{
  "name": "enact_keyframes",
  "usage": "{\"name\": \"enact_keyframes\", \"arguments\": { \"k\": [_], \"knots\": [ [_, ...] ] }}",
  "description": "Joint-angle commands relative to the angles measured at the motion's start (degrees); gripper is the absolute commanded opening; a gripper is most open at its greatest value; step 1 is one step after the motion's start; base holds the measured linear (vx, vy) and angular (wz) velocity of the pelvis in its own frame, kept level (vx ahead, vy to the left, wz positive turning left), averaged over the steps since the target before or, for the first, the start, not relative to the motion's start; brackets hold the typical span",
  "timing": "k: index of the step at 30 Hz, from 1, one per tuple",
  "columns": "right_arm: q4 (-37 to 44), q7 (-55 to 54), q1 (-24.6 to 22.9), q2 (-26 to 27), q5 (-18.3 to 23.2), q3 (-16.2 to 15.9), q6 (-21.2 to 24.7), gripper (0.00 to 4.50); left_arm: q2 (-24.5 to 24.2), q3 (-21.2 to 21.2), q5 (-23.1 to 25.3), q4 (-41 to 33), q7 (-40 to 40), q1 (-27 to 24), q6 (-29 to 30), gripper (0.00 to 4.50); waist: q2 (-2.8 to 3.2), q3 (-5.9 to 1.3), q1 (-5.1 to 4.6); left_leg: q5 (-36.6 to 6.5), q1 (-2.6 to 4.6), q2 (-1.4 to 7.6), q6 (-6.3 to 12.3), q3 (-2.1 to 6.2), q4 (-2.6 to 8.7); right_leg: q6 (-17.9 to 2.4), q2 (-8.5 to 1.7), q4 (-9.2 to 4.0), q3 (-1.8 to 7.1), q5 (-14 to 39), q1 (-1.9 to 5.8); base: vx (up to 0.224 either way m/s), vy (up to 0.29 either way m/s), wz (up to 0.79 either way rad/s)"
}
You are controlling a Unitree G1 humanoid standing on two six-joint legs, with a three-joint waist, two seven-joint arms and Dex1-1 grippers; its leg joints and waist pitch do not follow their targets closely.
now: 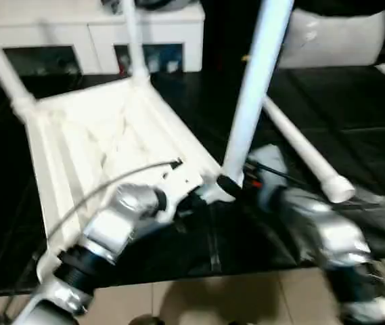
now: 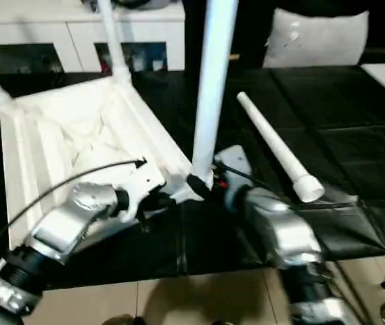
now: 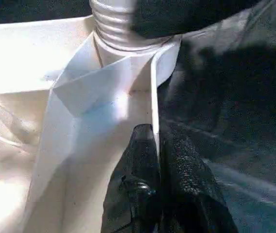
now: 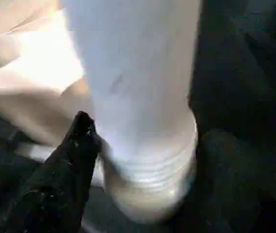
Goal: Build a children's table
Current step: Rotate leg to tighten
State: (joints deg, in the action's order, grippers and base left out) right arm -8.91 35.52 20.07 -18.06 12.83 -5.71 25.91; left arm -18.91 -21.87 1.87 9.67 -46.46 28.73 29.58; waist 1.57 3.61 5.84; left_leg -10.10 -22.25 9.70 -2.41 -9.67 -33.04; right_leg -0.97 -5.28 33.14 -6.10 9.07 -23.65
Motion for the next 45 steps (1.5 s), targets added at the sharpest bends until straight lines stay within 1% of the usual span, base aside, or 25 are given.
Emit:
{"name": "enact_keyframes", "arguments": {
  "k": [1,2,3,4,5,6,8,10,11,14,15,16,17,18,21,24,25,28,31,32,33,39,42,43,45],
  "knots": [
    [2.55,5.77,-1.07,-2.98,1.29,1.83,-2.92,3.97,-1.78,-0.14,-0.01,1.12,-2.86,0.86,-3.77,0.0,-0.12,-5.18,0.27,0.98,0.37,2.8,5.95,0.95,2.31,-13.69,-3.96,-1.11,3.41,-8.01,4.12,0.0,0.0,0.0],
    [3.34,7.96,-1.46,-4.17,2.09,2.25,-3.21,3.97,-2.44,-0.49,-0.34,1.58,-4.43,0.76,-5.03,0.0,-0.36,-5.19,0.4,-0.1,0.33,2.85,6.83,0.83,2.15,-13.88,-4.09,-1.13,3.42,-7.03,4.3,0.0,0.0,0.0],
    [3.4,8.13,-1.49,-4.27,2.16,2.29,-3.23,3.97,-2.49,-0.52,-0.37,1.62,-4.55,0.75,-5.13,0.0,-0.3,-5.09,0.53,-1.05,0.36,2.84,7.19,0.78,2.19,-13.9,-4.1,-1.33,3.37,-5.46,4.26,0.0,0.0,0.0],
    [3.6,9.76,-1.71,-5.26,2.65,2.46,-3.5,4.11,-3.03,-0.86,-0.62,2.23,-5.95,0.62,-7.34,0.0,-0.2,-4.91,0.66,-3.02,0.55,3.06,6.99,0.7,2.32,-13.75,-4.12,-1.62,3.36,-1.54,4.08,0.0,0.0,0.0],
    [3.72,12.81,-2.02,-7.38,3.2,2.37,-3.84,4.27,-3.91,-1.56,-0.54,3.76,-7.94,0.47,-11.92,0.0,-0.33,-4.6,0.7,-5.67,0.57,3.13,6.3,0.66,2.45,-13.06,-4.11,-2.21,3.32,3.54,4.02,0.0,0.0,0.0],
    [3.73,12.97,-2.04,-7.49,3.23,2.36,-3.85,4.35,-3.95,-1.6,-0.53,3.84,-8.04,0.46,-12.22,0.0,-0.23,-4.32,0.8,-8.96,0.87,3.27,5.2,0.66,2.67,-11.94,-4.15,-2.84,3.34,9.55,3.9,0.0,0.0,0.0],
    [3.76,16.52,-2.37,-9.94,3.45,1.55,-4.78,4.35,-4.67,-2.33,-0.37,5.44,-10.1,0.28,-16.99,0.0,-0.07,-4.14,1.0,-12.06,1.41,3.55,3.35,0.72,3.0,-10.34,-4.09,-3.46,3.38,15.75,3.51,0.0,0.0,0.0],
    [3.14,19.02,-2.12,-11.39,3.79,1.1,-5.86,4.35,-5.5,-3.44,-0.08,7.0,-12.46,0.32,-19.91,0.0,0.01,-4.04,1.18,-14.31,1.72,3.71,2.14,0.82,3.21,-9.37,-4.03,-3.79,3.37,18.86,3.28,0.0,0.0,0.0],
    [2.62,21.19,-1.72,-12.07,4.38,0.9,-6.69,4.35,-6.14,-4.31,-0.14,7.89,-14.74,0.34,-21.31,0.0,0.03,-3.92,1.28,-15.75,1.71,3.78,1.61,0.95,3.41,-8.95,-4.05,-3.9,3.34,20.07,3.25,0.0,0.0,0.0],
    [2.57,24.68,-1.45,-12.38,5.13,-0.3,-6.62,4.35,-6.34,-4.32,-1.64,7.87,-17.93,0.15,-22.15,0.0,-0.1,-3.44,1.35,-20.72,2.46,3.82,0.2,1.02,3.76,-8.14,-4.3,-4.46,3.47,25.5,2.96,0.0,0.0,0.0],
    [2.23,25.01,-1.31,-12.23,4.74,-0.7,-6.85,4.35,-6.39,-4.39,-1.79,7.92,-18.44,0.19,-22.88,0.0,-0.15,-3.5,1.46,-20.91,2.45,3.84,0.02,1.1,3.79,-7.94,-4.4,-4.43,3.5,26.18,3.07,0.0,0.0,0.0],
    [1.46,25.0,-1.0,-11.87,4.22,-1.18,-7.14,4.35,-6.39,-4.45,-1.9,8.18,-18.99,0.32,-23.8,0.0,-0.15,-3.65,1.74,-20.52,2.6,3.9,-0.14,1.12,3.83,-7.79,-4.46,-4.48,3.66,26.17,2.98,0.0,0.0,0.0],
    [0.78,24.96,-0.77,-11.54,3.88,-1.55,-7.36,4.35,-6.35,-4.51,-2.0,8.33,-19.35,0.36,-24.27,0.0,-0.55,-3.83,1.84,-19.08,2.44,3.94,-0.07,1.05,3.83,-8.28,-4.48,-4.24,3.79,24.19,3.07,0.0,0.0,0.0],
    [-0.5,25.67,-0.34,-10.92,3.56,-2.6,-7.59,4.18,-6.29,-4.67,-2.26,8.56,-20.25,0.49,-24.85,0.0,-0.36,-3.96,2.04,-17.63,2.33,3.92,0.05,0.99,3.75,-9.06,-4.41,-3.85,3.88,21.97,3.04,0.0,0.0,0.0],
    [-1.4,27.48,0.0,-10.37,3.75,-3.97,-7.54,4.03,-6.1,-4.69,-2.27,9.55,-20.67,0.81,-26.16,0.0,-0.49,-4.21,2.17,-15.08,1.89,3.81,0.74,0.85,3.5,-10.09,-4.44,-3.31,3.87,18.62,3.39,0.0,0.0,0.0],
    [-1.83,28.13,0.3,-10.07,3.79,-4.49,-7.28,3.69,-5.95,-4.54,-2.04,10.23,-20.83,0.98,-26.61,0.0,-0.5,-4.35,2.35,-12.64,1.64,3.82,1.58,0.77,3.3,-10.65,-4.43,-2.93,3.85,16.06,3.57,0.0,0.0,0.0],
    [-1.99,28.41,0.41,-10.03,3.78,-4.67,-7.13,3.69,-5.92,-4.47,-1.95,10.43,-20.93,1.02,-26.72,0.0,-0.52,-4.34,2.35,-12.48,1.65,3.78,1.67,0.75,3.27,-10.64,-4.38,-2.93,3.84,16.03,3.54,0.0,0.0,0.0],
    [-3.17,28.84,0.96,-9.78,3.77,-4.97,-6.85,3.35,-6.08,-4.45,-1.73,11.08,-21.5,1.12,-27.12,0.0,-0.42,-4.31,2.29,-13.02,1.72,3.75,1.65,0.73,3.24,-10.5,-4.39,-3.08,3.78,17.36,3.48,0.0,0.0,0.0],
    [-3.78,29.6,1.21,-9.51,4.36,-5.03,-6.45,3.23,-5.94,-4.09,-2.03,11.25,-21.86,0.96,-27.22,0.0,-0.49,-4.28,2.31,-13.19,1.7,3.78,1.45,0.76,3.29,-10.24,-4.43,-3.18,3.76,18.17,3.56,0.0,0.0,0.0],
    [-3.8,29.8,1.18,-9.45,4.44,-4.98,-6.33,2.96,-5.86,-3.98,-2.16,11.34,-21.93,0.93,-27.19,0.0,-0.47,-4.25,2.26,-13.36,1.65,3.8,1.37,0.81,3.34,-10.09,-4.4,-3.17,3.74,18.48,3.59,0.0,0.0,0.0],
    [-3.8,29.93,1.16,-9.4,4.47,-4.94,-6.25,2.96,-5.8,-3.91,-2.24,11.41,-21.96,0.91,-27.17,0.0,-0.48,-4.26,2.25,-13.45,1.7,3.82,1.35,0.8,3.34,-10.03,-4.37,-3.18,3.75,18.53,3.55,0.0,0.0,0.0],
    [-3.6,30.66,0.48,-9.13,5.33,-4.72,-5.21,2.64,-5.46,-3.32,-2.84,11.71,-22.03,0.7,-26.61,0.0,-0.49,-4.36,2.3,-12.7,1.74,3.85,1.49,0.76,3.26,-10.75,-4.34,-2.91,3.79,16.73,3.57,0.0,0.0,0.0],
    [-2.72,30.39,-0.75,-8.7,5.85,-4.75,-4.44,2.6,-4.96,-2.5,-3.21,10.75,-20.68,0.09,-23.12,0.0,-0.39,-4.43,2.39,-12.05,1.71,3.82,1.72,0.66,3.11,-11.25,-4.33,-2.8,3.79,15.63,3.59,0.0,0.0,0.0],
    [-2.11,28.63,-1.41,-8.14,6.12,-4.45,-2.59,2.6,-4.75,-2.32,-3.12,10.08,-19.79,-0.34,-21.71,0.0,-0.31,-4.41,2.45,-12.14,1.73,3.83,1.71,0.72,3.13,-11.28,-4.37,-2.81,3.74,15.83,3.6,0.0,0.0,0.0],
    [-2.35,25.68,-1.61,-6.99,5.73,-3.9,-1.27,2.59,-4.18,-1.88,-3.77,8.57,-18.83,-1.02,-18.45,0.0,-0.34,-4.3,2.32,-12.66,1.64,3.89,1.5,0.82,3.3,-11.26,-4.33,-2.86,3.7,16.5,3.67,0.0,0.0,0.0]
  ]
}}
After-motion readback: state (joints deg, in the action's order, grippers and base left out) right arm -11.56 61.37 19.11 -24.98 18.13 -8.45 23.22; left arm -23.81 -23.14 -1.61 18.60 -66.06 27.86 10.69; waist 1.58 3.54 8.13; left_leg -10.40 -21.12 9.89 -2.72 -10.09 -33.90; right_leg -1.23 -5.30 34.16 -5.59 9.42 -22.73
